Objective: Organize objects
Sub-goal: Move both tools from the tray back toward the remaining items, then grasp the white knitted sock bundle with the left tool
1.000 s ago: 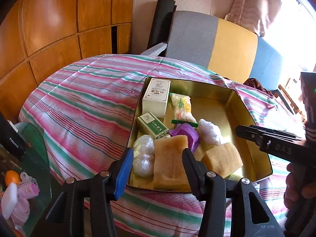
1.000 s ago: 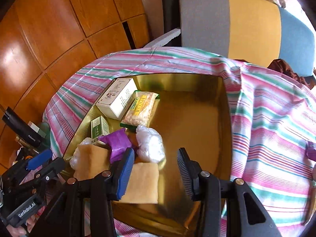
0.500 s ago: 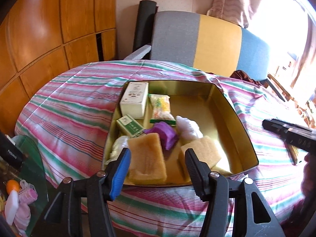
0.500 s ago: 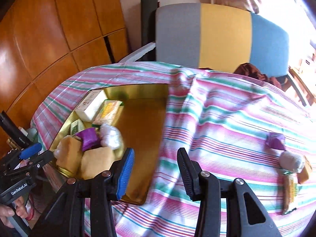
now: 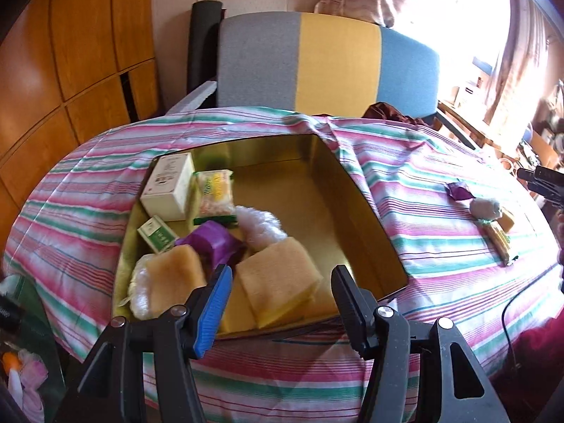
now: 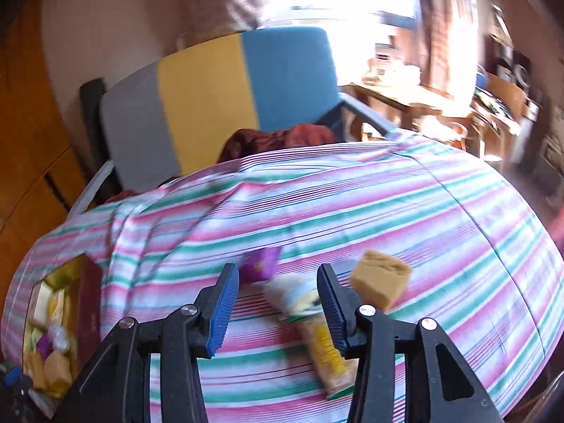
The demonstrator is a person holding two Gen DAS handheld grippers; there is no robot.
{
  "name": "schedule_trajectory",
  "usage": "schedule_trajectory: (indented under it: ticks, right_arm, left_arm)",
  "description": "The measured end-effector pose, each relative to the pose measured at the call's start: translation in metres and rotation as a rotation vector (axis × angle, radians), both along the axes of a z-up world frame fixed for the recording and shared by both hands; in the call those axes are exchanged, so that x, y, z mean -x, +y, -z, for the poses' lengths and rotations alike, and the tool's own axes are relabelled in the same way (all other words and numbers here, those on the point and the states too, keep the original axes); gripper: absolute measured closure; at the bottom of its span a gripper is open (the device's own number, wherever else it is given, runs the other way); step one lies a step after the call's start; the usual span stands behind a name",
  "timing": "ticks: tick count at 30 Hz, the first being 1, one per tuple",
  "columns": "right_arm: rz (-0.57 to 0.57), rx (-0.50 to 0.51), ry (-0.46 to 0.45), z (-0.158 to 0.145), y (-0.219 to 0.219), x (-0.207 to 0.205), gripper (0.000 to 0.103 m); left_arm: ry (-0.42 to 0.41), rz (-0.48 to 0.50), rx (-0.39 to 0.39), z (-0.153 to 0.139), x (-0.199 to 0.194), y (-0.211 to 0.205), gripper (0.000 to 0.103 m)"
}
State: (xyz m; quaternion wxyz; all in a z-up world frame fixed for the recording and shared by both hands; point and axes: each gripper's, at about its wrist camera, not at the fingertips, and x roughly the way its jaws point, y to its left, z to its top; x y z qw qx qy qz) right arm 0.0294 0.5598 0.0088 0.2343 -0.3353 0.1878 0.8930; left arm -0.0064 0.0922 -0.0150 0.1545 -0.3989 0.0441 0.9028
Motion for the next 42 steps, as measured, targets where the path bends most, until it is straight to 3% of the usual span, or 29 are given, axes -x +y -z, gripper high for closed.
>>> schedule_trajectory:
  ticks: [3, 5, 6, 8, 11, 18, 27, 34, 42]
  right_arm:
    - [0.179, 0.054, 0.021, 0.021, 0.043, -0.026, 0.056]
    - [0.283, 0.177, 0.014, 0.039, 0.068, -0.042, 0.056]
    - [0.321, 0.239, 0.033, 0.044, 0.077, -0.049, 0.056]
    - [0.357, 0.272, 0.034, 0.048, 0.086, -0.054, 0.056]
    - [0.341, 0.366, 0.036, 0.059, 0.089, -0.054, 0.056]
    - [0.300, 0.368, 0.012, 0.062, 0.083, -0.047, 0.056]
    - [0.317, 0.376, 0.047, 0.058, 0.087, -0.051, 0.056]
    - [0.285, 0.376, 0.076, 0.052, 0.084, -0.050, 0.056]
    - [0.278, 0.421, 0.117, 0.053, 0.087, -0.052, 0.056]
  left_arm:
    - [-0.009, 0.039, 0.002, -0.002, 0.000, 0.019, 0.043]
    - [-0.009, 0.073, 0.008, -0.003, -0.001, 0.034, 0.043]
    - [-0.013, 0.093, 0.011, -0.003, -0.001, 0.043, 0.043]
    - [-0.033, 0.129, 0.007, -0.002, 0.000, 0.060, 0.043]
    - [-0.071, 0.175, -0.003, 0.001, 0.003, 0.086, 0.043]
    - [-0.109, 0.272, -0.003, 0.006, 0.005, 0.143, 0.037]
    - [-0.204, 0.349, -0.039, 0.011, 0.027, 0.208, 0.036]
    - [-0.377, 0.393, -0.139, 0.016, 0.054, 0.281, 0.031]
    - [-0.563, 0.294, -0.235, 0.034, 0.088, 0.358, 0.025]
